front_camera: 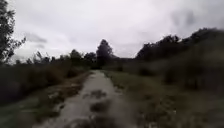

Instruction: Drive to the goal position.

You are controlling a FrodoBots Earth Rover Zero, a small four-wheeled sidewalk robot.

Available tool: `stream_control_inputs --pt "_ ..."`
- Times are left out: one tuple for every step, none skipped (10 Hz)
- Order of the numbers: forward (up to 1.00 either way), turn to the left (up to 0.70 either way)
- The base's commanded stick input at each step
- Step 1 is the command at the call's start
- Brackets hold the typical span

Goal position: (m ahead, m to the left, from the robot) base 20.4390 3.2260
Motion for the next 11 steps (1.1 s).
stream_control_inputs --pt "0.70 0.00" --pt "0.70 0.24" --pt "0.70 0.35" --pt "0.70 0.35" --pt "0.70 0.29" --pt "0.70 0.00" --pt "0.70 0.00" --pt "0.70 0.00" --pt "0.70 0.00" --pt "0.70 0.00" --pt "0.70 0.00"
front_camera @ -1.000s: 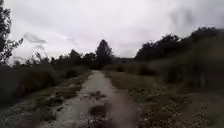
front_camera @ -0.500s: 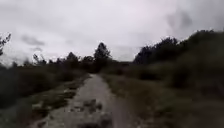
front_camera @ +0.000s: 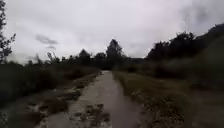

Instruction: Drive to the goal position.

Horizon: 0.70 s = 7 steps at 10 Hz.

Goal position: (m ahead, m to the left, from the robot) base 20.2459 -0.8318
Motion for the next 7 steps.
stream_control_inputs --pt "0.70 0.00" --pt "0.70 0.00" --pt "0.70 0.00" --pt "0.70 0.00" --pt "0.70 0.00" --pt "0.70 0.00" --pt "0.70 0.00"
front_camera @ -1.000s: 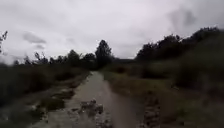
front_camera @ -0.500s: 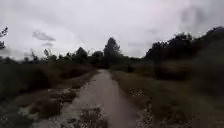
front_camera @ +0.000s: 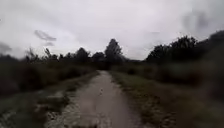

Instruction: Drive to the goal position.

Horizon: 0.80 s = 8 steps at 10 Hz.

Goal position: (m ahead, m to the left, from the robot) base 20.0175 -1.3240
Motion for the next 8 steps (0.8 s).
stream_control_inputs --pt "0.70 0.00" --pt "0.70 0.00" --pt "0.70 0.00" --pt "0.70 0.00" --pt "0.70 0.00" --pt "0.70 0.00" --pt "0.70 0.00" --pt "0.70 0.00"
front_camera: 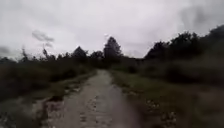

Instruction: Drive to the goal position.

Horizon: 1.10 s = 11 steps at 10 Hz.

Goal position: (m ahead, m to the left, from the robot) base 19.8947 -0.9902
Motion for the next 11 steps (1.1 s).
stream_control_inputs --pt "0.70 0.00" --pt "0.70 0.00" --pt "0.70 0.00" --pt "0.70 0.00" --pt "0.70 0.00" --pt "0.70 0.00" --pt "0.70 0.00" --pt "0.70 0.00" --pt "0.70 0.00" --pt "0.70 0.00" --pt "0.70 0.00"
